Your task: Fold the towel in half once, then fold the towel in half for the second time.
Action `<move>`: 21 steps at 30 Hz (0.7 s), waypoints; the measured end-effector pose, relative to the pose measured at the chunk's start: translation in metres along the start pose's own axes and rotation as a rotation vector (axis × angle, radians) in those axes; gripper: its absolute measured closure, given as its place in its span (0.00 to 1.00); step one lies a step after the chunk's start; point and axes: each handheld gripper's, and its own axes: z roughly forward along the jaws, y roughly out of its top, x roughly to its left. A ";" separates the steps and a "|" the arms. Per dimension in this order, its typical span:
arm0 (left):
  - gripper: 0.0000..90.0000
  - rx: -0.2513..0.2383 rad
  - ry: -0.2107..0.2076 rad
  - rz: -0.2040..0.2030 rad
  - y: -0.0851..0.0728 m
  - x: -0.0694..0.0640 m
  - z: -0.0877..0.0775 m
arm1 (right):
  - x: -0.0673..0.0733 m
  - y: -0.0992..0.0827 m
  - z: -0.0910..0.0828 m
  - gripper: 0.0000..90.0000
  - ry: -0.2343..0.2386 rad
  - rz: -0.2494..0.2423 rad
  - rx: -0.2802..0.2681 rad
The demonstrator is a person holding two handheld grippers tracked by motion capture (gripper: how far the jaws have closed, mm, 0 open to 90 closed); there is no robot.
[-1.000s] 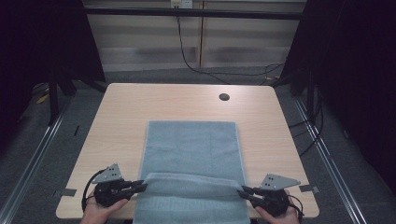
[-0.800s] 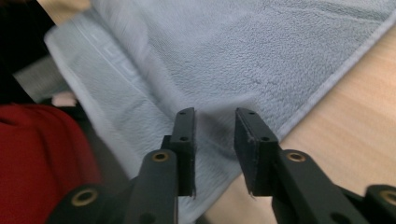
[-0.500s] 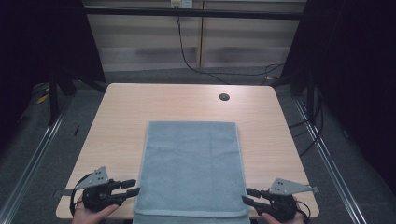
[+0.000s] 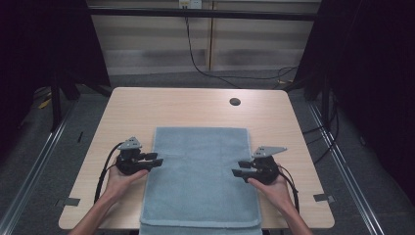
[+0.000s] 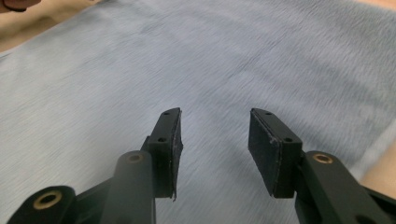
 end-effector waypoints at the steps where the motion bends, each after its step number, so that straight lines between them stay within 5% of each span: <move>1: 0.66 0.008 0.003 -0.004 -0.001 0.001 0.005 | -0.005 0.003 0.006 0.61 -0.004 0.004 0.006; 4: 0.65 0.046 0.016 0.030 -0.006 0.001 0.014 | -0.017 0.008 0.023 0.60 -0.024 0.022 0.004; 9: 0.64 0.043 0.016 0.031 -0.008 0.000 0.015 | -0.020 0.002 0.038 0.59 -0.038 0.028 0.040; 21: 0.66 0.047 -0.035 0.055 -0.029 -0.023 -0.003 | 0.001 -0.016 0.021 0.59 -0.008 0.018 0.072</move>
